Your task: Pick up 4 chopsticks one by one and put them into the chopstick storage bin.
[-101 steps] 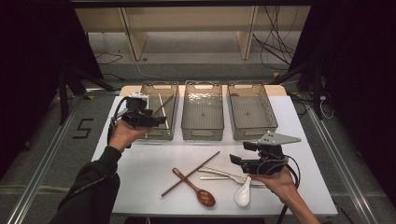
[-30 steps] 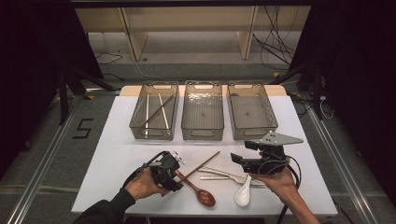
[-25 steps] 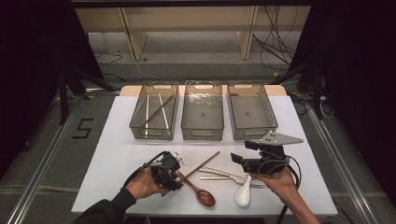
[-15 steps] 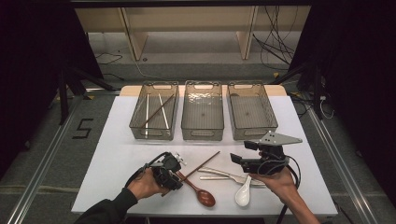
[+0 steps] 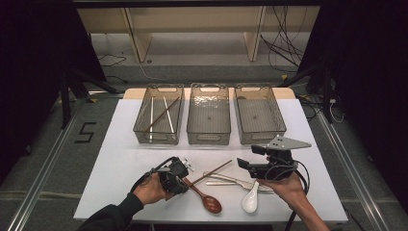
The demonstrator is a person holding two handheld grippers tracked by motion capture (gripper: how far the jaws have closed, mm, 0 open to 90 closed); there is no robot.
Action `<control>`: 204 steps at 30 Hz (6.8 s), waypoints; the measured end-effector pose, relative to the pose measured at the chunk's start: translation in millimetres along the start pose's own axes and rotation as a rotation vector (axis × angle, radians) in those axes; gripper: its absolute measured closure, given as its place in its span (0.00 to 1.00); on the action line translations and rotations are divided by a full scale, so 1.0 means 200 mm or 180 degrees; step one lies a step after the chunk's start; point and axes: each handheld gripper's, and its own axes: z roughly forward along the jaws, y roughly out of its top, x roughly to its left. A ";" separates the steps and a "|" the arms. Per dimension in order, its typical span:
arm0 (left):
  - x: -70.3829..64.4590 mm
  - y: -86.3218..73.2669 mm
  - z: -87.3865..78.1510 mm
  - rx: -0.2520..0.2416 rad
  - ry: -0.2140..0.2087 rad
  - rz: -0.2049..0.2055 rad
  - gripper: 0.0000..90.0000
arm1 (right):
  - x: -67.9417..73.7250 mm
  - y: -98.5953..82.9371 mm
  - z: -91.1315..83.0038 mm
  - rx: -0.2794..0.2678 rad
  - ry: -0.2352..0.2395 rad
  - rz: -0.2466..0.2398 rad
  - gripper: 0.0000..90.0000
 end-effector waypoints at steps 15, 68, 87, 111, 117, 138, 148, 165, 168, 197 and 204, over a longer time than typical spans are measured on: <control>0.15 -0.03 -0.23 -0.0640 0.0240 -0.0279 0.93 | -0.01 0.00 0.00 0.0004 0.0001 0.0006 0.31; 0.65 0.00 -0.56 -0.1591 0.0686 -0.1070 0.93 | -0.01 -0.01 0.01 0.0007 -0.0009 0.0038 0.31; 0.90 0.06 -0.55 -0.1630 0.0955 -0.1306 0.93 | -0.01 -0.01 0.01 0.0017 0.0000 0.0040 0.31; 1.03 0.03 -0.44 -0.1557 0.1071 -0.1529 0.93 | -0.02 -0.01 0.01 0.0017 0.0013 0.0039 0.31; 1.04 0.02 -0.41 -0.1529 0.1078 -0.1564 0.92 | -0.02 -0.01 0.01 0.0015 0.0015 0.0037 0.31; 0.69 0.03 -0.49 -0.1729 0.0599 -0.1216 0.38 | -0.01 -0.01 0.03 0.0042 0.0004 0.0037 0.31; 0.57 0.03 -0.45 -0.1763 0.0470 -0.0945 0.29 | -0.01 -0.01 0.01 0.0029 0.0003 0.0029 0.31; 0.41 0.05 -0.32 -0.1569 0.0304 -0.0573 0.27 | -0.02 -0.02 0.01 0.0042 -0.0001 0.0018 0.31; 0.38 0.06 -0.28 -0.1523 0.0258 -0.0538 0.27 | -0.02 -0.02 0.01 0.0035 -0.0004 0.0032 0.31; 0.19 0.08 -0.07 -0.0935 0.0007 0.0032 0.84 | -0.02 -0.02 0.02 0.0045 0.0001 0.0023 0.31; 0.16 0.08 -0.03 -0.0824 -0.0044 0.0162 0.97 | -0.01 -0.02 0.02 0.0052 0.0006 0.0022 0.31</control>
